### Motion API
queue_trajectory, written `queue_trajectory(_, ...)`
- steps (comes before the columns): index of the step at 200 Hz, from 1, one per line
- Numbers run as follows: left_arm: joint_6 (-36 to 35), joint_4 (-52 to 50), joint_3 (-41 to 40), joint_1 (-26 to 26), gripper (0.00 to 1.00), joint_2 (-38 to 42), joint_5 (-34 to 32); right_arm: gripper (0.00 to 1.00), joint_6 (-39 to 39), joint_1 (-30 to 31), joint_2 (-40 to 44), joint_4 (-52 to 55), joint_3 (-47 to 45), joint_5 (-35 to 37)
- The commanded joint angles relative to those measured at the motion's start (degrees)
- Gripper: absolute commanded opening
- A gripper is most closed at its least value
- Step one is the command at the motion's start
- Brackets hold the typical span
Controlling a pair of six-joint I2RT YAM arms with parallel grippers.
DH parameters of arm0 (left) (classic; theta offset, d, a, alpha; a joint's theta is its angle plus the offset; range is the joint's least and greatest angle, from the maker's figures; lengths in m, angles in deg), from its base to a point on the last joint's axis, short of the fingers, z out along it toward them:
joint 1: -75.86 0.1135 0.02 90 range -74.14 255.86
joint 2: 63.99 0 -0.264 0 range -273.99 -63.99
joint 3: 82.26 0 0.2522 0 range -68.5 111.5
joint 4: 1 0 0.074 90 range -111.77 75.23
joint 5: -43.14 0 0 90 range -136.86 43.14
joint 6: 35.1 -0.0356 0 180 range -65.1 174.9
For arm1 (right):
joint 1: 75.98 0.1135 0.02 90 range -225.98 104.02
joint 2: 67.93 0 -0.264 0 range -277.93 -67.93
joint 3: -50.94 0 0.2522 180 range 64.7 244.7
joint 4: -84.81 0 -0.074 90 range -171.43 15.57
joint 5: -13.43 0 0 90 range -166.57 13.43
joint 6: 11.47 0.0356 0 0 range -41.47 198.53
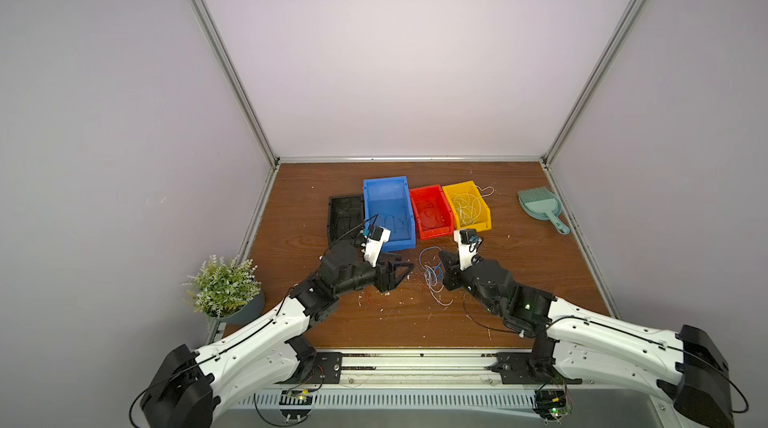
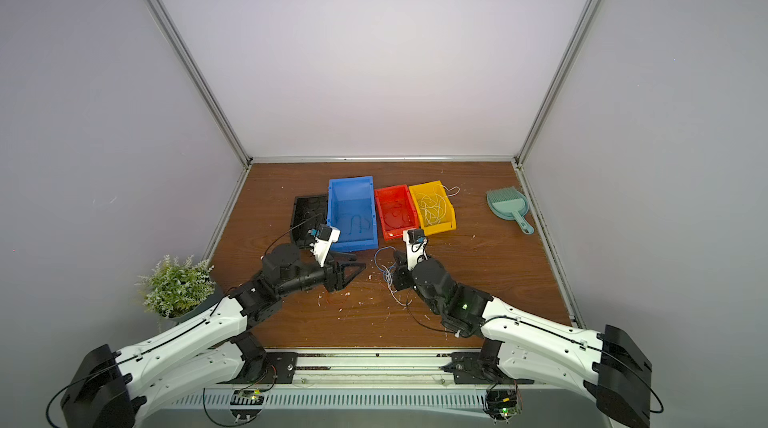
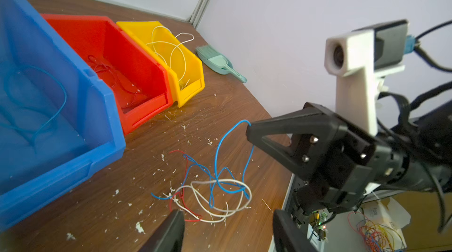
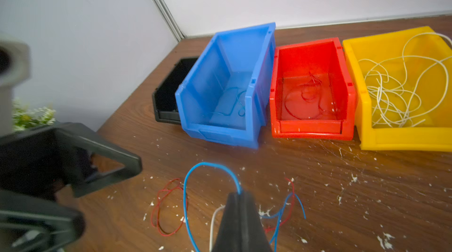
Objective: Untangle and sort cables by color
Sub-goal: Untie the cable.
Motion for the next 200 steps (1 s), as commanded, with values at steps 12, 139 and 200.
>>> queue_trajectory(12, -7.3, 16.3, -3.6, -0.7, 0.62, 0.8, 7.8, 0.0, -3.8, -0.2, 3.5, -0.7, 6.0, -5.8)
queue_trajectory(139, -9.8, 32.2, -5.8, -1.1, 0.59, -5.1, 26.3, 0.0, -8.2, -0.2, 4.6, -2.0, 11.6, -19.8)
queue_trajectory(200, -10.3, 32.3, -9.4, -2.6, 0.67, -3.7, 17.6, 0.0, -7.8, -0.2, 4.0, -5.4, 14.2, -22.1)
